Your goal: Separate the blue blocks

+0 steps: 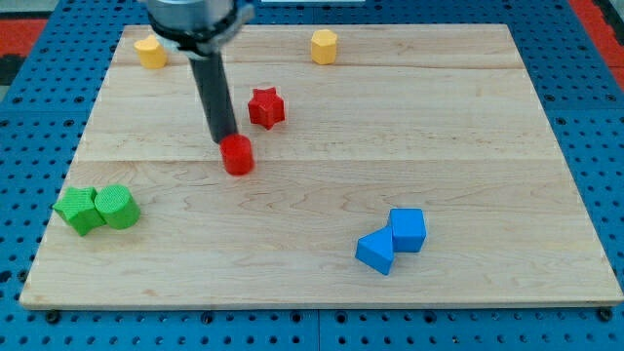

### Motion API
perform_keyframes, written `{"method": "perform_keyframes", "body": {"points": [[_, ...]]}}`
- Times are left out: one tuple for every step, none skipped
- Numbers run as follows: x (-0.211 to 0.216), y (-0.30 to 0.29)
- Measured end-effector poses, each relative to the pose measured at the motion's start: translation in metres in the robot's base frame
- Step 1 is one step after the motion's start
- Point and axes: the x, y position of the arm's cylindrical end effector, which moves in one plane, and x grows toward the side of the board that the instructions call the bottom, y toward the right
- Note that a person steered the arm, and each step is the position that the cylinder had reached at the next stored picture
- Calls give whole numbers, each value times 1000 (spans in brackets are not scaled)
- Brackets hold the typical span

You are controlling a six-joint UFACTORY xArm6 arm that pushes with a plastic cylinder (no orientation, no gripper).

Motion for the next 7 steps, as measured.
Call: {"method": "perform_keyframes", "body": {"points": [[51, 71], [82, 136], [109, 157], [146, 168], [146, 211], [114, 249], [70, 235]]}}
